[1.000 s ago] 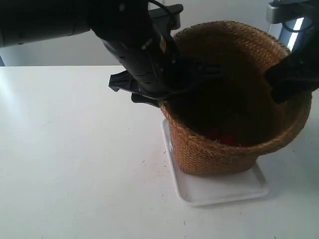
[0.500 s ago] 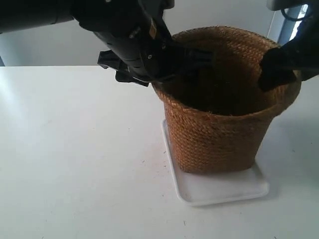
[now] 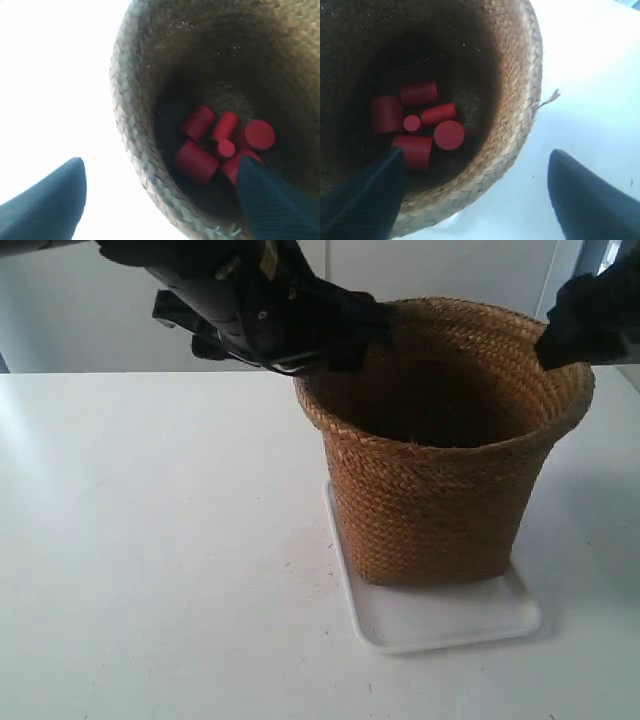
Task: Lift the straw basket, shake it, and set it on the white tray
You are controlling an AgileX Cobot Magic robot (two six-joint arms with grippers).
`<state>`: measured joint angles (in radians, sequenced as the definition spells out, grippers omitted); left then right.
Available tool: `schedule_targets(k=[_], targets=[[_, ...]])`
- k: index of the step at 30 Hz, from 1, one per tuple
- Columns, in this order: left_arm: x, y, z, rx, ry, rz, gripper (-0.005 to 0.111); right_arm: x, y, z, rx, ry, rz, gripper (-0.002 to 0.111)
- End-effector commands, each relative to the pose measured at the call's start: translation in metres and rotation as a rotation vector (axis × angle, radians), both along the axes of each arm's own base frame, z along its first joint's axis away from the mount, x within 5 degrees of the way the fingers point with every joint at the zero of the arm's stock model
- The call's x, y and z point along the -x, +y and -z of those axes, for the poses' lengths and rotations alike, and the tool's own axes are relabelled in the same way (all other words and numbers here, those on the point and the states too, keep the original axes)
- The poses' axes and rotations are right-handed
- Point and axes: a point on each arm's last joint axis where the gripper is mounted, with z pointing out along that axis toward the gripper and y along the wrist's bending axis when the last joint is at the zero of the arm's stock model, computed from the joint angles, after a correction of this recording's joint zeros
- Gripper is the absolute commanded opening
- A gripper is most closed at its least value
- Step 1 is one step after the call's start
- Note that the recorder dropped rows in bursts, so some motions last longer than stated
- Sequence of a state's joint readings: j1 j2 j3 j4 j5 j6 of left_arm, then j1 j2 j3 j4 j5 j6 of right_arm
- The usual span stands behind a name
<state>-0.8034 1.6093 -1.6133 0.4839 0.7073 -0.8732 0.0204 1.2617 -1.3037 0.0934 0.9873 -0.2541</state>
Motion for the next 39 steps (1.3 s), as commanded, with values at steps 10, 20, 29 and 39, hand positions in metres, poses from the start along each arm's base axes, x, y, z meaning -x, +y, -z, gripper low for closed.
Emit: schedule_targets(k=[10,20,29,39], targets=[[0.023,0.042,-0.037,-0.302,-0.118,0.102,0.045,0.081,-0.002,-0.060,-0.037,-0.283,0.033,0.073],[0.042,0.054,-0.055,-0.236,-0.123,0.142,0.000,0.133,-0.002,-0.081,-0.077,-0.412,0.046,0.053],[0.067,0.064,-0.089,-0.115,-0.282,0.287,0.000,0.165,-0.003,-0.087,-0.075,-0.454,0.039,0.025],[0.099,0.078,-0.108,-0.020,-0.362,0.429,0.000,0.209,-0.004,-0.095,-0.039,-0.621,0.013,0.022]])
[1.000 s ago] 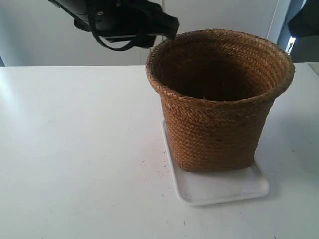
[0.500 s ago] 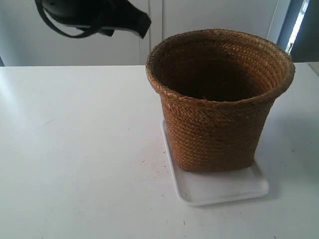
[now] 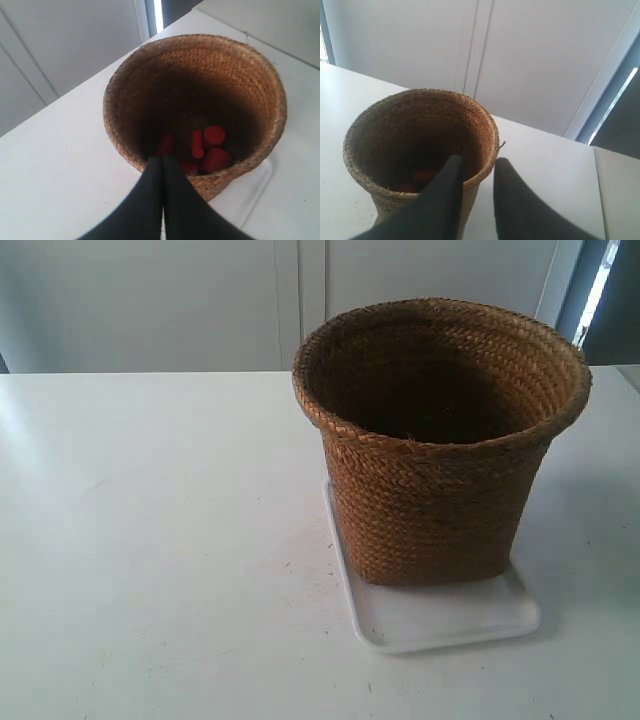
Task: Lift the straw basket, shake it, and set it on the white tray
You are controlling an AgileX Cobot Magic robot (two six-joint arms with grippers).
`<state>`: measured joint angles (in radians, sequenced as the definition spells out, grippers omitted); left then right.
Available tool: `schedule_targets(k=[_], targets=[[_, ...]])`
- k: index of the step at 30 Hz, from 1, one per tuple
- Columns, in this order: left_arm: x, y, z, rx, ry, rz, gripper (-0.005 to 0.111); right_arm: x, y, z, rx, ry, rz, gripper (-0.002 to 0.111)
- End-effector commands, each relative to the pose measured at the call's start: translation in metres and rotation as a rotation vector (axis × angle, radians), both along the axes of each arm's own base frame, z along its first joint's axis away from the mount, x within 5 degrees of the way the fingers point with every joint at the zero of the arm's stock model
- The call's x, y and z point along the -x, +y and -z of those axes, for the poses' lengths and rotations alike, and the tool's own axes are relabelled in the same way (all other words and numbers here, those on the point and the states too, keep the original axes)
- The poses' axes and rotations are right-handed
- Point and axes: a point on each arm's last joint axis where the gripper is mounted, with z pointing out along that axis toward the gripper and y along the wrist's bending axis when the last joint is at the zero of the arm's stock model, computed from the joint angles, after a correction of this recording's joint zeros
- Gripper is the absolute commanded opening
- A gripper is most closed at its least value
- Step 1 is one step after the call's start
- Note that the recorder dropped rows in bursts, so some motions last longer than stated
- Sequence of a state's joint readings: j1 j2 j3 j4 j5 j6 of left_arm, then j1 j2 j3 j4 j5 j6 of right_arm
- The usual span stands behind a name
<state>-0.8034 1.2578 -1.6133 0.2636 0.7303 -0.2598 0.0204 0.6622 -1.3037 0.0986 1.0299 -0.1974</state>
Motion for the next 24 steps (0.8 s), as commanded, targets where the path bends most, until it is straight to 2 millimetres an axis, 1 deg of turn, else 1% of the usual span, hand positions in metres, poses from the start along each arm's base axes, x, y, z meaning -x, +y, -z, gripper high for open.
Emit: schedule_targets(k=[1,4,7,9,11,16,18,24], targets=[[0.014,0.011,-0.003,0.043,-0.046,0.037,0.000,0.016,-0.001,0.001,0.025,-0.078,-0.003,0.022],[0.019,0.015,0.016,0.051,-0.053,0.047,0.000,0.023,0.000,0.014,0.019,-0.087,-0.005,0.022],[0.026,0.018,0.036,0.090,-0.061,0.067,0.000,0.026,0.000,0.032,0.016,-0.075,-0.005,0.022],[0.031,0.021,0.047,0.131,-0.073,0.082,0.000,0.029,0.000,0.042,0.016,-0.060,-0.006,0.022],[0.036,0.024,0.056,0.186,-0.109,0.096,0.000,0.033,0.000,0.048,0.017,-0.034,-0.008,0.022],[0.051,0.034,0.068,0.363,-0.192,0.117,0.000,0.037,0.000,0.051,0.014,-0.004,-0.009,0.022],[0.055,0.038,0.079,0.356,-0.146,0.113,0.000,0.037,0.000,0.051,0.014,-0.004,-0.009,0.022],[0.059,0.042,0.092,0.250,-0.051,0.107,0.000,0.037,0.000,0.051,0.014,-0.004,-0.009,0.022]])
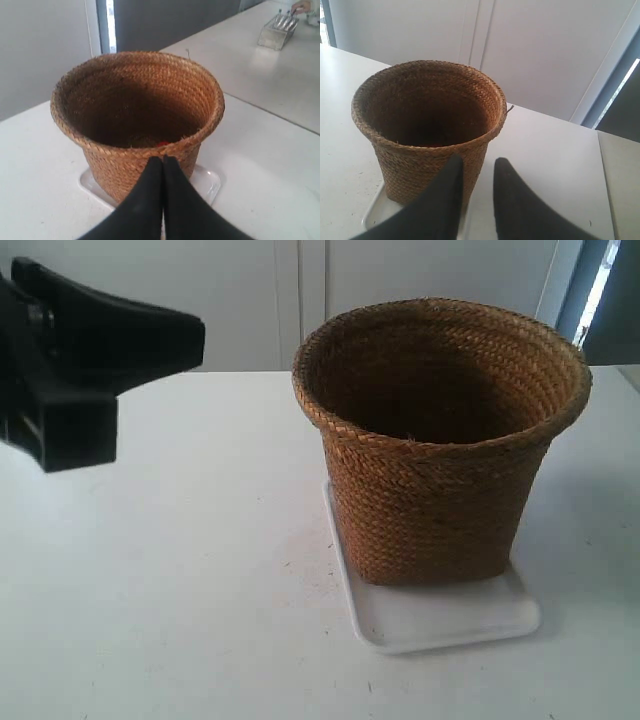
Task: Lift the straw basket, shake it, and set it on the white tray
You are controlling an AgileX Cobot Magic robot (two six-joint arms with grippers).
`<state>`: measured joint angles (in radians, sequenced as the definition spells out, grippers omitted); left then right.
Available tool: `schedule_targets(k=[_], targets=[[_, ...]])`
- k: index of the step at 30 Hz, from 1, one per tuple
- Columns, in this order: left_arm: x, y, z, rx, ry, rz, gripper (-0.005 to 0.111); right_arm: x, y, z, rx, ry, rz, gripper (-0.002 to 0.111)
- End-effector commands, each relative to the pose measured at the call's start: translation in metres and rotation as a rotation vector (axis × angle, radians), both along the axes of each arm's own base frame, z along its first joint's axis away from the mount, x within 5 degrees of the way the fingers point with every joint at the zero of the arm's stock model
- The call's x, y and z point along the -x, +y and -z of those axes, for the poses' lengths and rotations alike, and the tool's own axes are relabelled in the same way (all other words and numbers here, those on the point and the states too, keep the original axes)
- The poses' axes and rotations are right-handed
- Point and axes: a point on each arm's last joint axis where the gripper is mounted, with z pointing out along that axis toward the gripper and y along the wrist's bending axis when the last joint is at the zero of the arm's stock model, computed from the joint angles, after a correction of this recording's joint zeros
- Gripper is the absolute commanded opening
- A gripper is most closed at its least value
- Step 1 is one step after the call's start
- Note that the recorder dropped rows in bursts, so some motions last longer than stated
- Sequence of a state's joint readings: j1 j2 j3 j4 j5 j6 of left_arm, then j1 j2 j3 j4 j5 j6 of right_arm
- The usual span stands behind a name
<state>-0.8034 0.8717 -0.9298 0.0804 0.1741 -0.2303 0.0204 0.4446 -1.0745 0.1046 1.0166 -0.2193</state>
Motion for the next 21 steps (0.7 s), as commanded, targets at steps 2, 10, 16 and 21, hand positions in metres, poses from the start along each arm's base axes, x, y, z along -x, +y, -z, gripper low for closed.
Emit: schedule_targets(k=[2,10,16,21], targets=[[0.003,0.003,0.004,-0.026,0.035,-0.001,0.000,0.000,0.000,0.001,-0.002,0.000,0.000,0.022],[-0.004,0.012,0.012,-0.217,-0.050,-0.040,0.000,0.000,0.000,0.001,-0.002,0.000,0.000,0.022],[-0.025,0.059,0.029,-0.210,0.085,-0.337,0.000,0.000,0.000,0.001,-0.002,0.000,0.000,0.022],[-0.003,0.101,0.059,-0.228,0.095,-0.536,0.000,0.000,0.000,0.001,-0.002,0.000,0.000,0.022]])
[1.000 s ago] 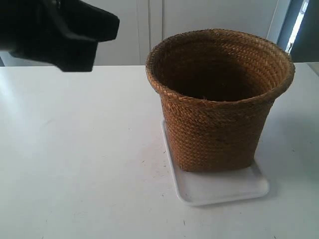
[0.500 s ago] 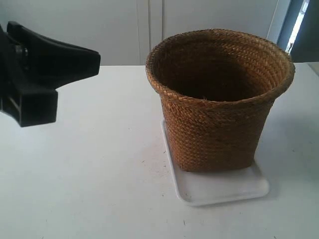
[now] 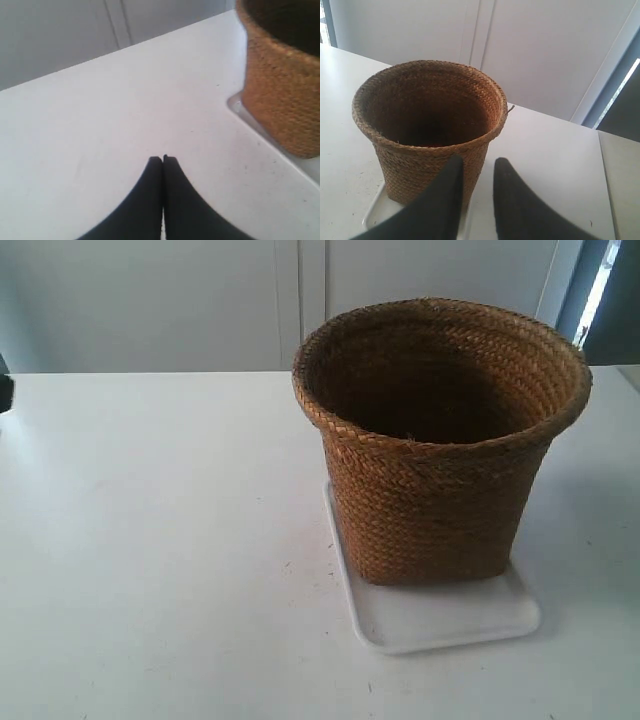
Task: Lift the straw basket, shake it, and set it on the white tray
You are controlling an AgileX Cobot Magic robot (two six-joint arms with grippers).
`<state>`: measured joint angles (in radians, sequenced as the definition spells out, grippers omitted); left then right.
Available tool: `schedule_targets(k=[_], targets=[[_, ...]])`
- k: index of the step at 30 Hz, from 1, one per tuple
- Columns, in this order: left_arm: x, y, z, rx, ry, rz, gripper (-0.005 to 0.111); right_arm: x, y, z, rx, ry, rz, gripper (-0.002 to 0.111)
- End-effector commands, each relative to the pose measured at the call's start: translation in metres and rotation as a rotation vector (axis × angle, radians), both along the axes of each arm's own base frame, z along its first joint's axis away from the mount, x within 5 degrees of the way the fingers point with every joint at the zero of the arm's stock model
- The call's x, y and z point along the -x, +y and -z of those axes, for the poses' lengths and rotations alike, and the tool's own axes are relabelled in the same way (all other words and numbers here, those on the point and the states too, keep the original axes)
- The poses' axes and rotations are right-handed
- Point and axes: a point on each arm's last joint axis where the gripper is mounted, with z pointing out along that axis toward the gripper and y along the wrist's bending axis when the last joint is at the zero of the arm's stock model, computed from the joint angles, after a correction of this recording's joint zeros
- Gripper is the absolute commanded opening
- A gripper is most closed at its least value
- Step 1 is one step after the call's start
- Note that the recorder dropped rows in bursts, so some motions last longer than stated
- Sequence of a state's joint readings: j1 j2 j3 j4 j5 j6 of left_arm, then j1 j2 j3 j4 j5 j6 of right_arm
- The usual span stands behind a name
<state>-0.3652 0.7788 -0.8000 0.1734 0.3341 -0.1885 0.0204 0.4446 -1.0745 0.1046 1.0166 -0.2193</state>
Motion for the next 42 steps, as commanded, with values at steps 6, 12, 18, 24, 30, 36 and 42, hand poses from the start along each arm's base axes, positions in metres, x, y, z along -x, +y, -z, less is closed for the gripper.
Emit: schedule_targets(k=[6,12,18,24,30,36,42], targets=[[0.053,0.049,0.068,-0.005,-0.011,-0.281,0.000,0.000,0.000,0.001,-0.002,0.000,0.000,0.022],[0.081,0.055,0.112,0.012,-0.069,-0.354,0.000,0.000,0.000,0.001,-0.002,0.000,0.000,0.022],[0.093,0.057,0.154,0.001,-0.052,-0.386,0.000,0.000,0.000,0.001,-0.002,0.000,0.000,0.022],[0.098,0.057,0.179,0.003,-0.065,-0.388,0.000,0.000,0.000,0.001,-0.002,0.000,0.000,0.022],[0.098,0.057,0.186,-0.002,-0.037,-0.389,0.000,0.000,0.000,0.001,-0.002,0.000,0.000,0.022],[0.098,0.057,0.186,-0.002,-0.037,-0.389,0.000,0.000,0.000,0.001,0.000,0.000,0.001,0.022],[0.098,0.057,0.186,-0.002,-0.037,-0.389,0.000,0.000,0.000,0.001,0.000,0.000,0.001,0.022]])
